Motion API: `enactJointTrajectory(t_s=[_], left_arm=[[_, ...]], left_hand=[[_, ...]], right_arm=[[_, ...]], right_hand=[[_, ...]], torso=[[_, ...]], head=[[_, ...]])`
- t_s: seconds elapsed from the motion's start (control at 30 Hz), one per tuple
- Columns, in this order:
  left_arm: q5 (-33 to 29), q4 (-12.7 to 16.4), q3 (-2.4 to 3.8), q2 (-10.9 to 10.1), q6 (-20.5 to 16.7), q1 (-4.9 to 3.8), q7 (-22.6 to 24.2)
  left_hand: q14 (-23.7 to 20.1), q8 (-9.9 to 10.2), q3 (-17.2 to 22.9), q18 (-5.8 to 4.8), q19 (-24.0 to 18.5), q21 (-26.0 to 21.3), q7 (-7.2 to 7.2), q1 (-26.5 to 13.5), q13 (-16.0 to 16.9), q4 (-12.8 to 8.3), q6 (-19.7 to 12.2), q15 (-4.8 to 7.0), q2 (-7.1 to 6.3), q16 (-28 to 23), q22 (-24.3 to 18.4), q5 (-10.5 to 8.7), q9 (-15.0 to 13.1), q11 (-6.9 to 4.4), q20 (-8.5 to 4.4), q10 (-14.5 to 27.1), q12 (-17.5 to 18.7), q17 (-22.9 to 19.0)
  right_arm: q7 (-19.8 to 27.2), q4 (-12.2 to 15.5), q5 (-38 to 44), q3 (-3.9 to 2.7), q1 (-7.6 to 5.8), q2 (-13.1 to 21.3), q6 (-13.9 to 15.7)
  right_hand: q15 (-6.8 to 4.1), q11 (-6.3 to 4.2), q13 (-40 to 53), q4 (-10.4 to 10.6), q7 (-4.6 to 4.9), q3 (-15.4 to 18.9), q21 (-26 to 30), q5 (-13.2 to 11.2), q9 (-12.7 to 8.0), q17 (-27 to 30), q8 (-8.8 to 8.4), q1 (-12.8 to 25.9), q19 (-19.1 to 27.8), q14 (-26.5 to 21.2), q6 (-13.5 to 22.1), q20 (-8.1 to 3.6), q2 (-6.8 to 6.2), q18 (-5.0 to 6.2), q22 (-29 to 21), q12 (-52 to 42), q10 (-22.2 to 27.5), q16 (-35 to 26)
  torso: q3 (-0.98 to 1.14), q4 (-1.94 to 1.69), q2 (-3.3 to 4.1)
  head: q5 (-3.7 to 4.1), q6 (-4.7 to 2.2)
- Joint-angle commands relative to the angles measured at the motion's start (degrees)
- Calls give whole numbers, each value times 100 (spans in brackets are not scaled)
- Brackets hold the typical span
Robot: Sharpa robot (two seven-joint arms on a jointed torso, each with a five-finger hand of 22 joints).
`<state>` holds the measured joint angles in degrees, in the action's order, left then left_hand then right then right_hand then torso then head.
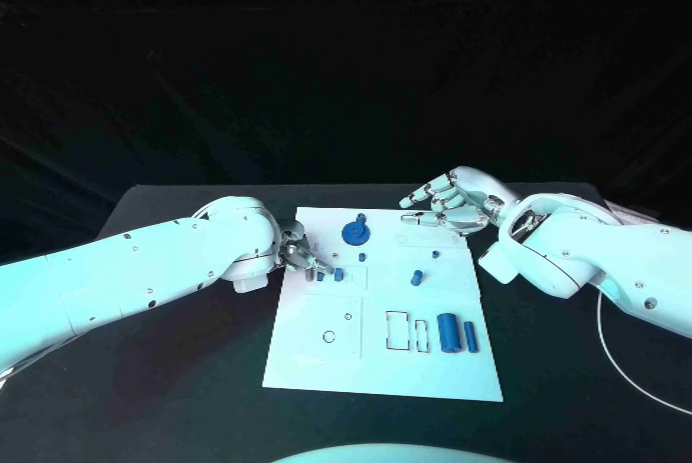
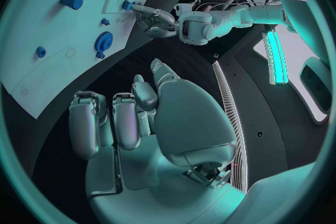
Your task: Assemble the parts on the task board
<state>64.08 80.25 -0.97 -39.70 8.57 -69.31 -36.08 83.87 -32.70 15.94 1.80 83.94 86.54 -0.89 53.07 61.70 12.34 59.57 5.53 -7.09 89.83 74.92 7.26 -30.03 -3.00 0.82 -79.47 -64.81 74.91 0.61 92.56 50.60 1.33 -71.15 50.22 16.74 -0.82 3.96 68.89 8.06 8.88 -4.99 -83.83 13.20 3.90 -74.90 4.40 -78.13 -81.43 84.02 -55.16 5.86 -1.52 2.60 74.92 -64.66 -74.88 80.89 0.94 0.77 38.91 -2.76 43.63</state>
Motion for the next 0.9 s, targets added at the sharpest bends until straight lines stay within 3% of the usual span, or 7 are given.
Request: enactJointTrajectory(t_s=[0.03, 0.27, 0.4, 0.47, 0.63, 0.73, 0.9], left_arm=[[-264, 86, 29, -46, -600, -14, 227], [-625, 171, 80, -164, -1197, -34, 572], [-1045, 155, 88, -198, -1596, -50, 1078], [-1145, 145, 89, -199, -1792, -54, 1382], [-777, 67, 63, -79, -2064, -57, 2348], [-322, -47, 0, 103, -2163, -49, 3035], [408, -228, -94, 355, -2208, -7, 3706]], left_hand=[[613, -20, -153, -91, 475, 6, -3, 16, -25, 59, 12, 42, 79, 17, 1305, -1, 16, 8, -44, -34, 13, 1509], [613, 2, -430, -57, 423, -135, -31, 88, -193, 245, -66, 31, 183, 17, 1227, 19, 33, 31, -37, 75, 184, 1509], [603, 97, -590, 168, 23, -1128, -175, 454, -1215, 295, -411, -69, 305, -5, 666, 39, 75, 169, 46, 746, 1203, 1479], [382, 169, -615, 357, -396, -2096, -315, 760, -1921, 225, -716, -172, 314, -451, 122, 56, 124, 285, 128, 1358, 1939, 931], [-1237, 450, -521, 812, -1926, -5343, -768, 1896, -2504, -182, -1463, -550, 218, -3120, -1790, 46, 410, 700, 464, 2470, 2717, -1737], [-2114, 773, -125, 821, -2269, -5829, -806, 2690, -3030, -542, -1635, -660, 188, -4256, -2116, 46, 714, 829, 579, 2912, 3338, -2714], [-2068, 1384, -35, 887, -2199, -6359, -736, 2907, -3963, -629, -1527, -782, -47, -4958, -2643, -353, 1294, 906, 691, 2893, 4141, -3370]], right_arm=[[24, -2, 27, 0, 8, -11, -91], [23, -8, 24, 1, 11, -13, -99], [18, -6, 24, 2, 12, -7, -100], [17, -5, 23, 2, 12, -5, -100], [16, -6, 23, 2, 13, -2, -92], [21, -10, 24, 2, 13, -12, -82], [31, -16, 26, 3, 14, -34, -67]], right_hand=[[36, -11, -9, -8, 7, 30, 20, 35, 7, -259, 31, 8, 35, 320, 1, -4, 37, 52, 218, -3, 32, -20], [36, -11, -9, -8, 7, 30, 20, 35, 7, -259, 31, 8, 35, 320, 1, -4, 37, 52, 218, -3, 32, -20], [36, -11, -9, -8, 7, 30, 20, 35, 7, -259, 31, 8, 35, 320, 1, -4, 37, 52, 218, -3, 32, -20], [36, -11, -9, -8, 7, 30, 20, 35, 7, -259, 31, 8, 35, 320, 1, -4, 37, 52, 218, -3, 32, -20], [36, -11, -9, -8, 7, 30, 20, 35, 7, -259, 31, 8, 35, 320, 1, -4, 37, 52, 218, -3, 32, -20], [36, -10, -11, -3, 8, 38, 25, 36, 6, -252, 31, 13, 41, 319, 2, -4, 37, 54, 209, -2, 35, -26], [36, -11, -18, -4, 7, 38, 28, 37, 6, -248, 31, 12, 45, 318, 2, -4, 38, 55, 203, 5, 39, -30]], torso=[[6, -6, -2], [7, 5, 2], [11, 0, 4], [7, 2, 4], [3, -5, 6], [-1, 2, 7], [-2, 21, 16]], head=[[-1, -5], [2, -16], [19, -22], [36, -32], [68, -59], [80, -71], [96, -99]])
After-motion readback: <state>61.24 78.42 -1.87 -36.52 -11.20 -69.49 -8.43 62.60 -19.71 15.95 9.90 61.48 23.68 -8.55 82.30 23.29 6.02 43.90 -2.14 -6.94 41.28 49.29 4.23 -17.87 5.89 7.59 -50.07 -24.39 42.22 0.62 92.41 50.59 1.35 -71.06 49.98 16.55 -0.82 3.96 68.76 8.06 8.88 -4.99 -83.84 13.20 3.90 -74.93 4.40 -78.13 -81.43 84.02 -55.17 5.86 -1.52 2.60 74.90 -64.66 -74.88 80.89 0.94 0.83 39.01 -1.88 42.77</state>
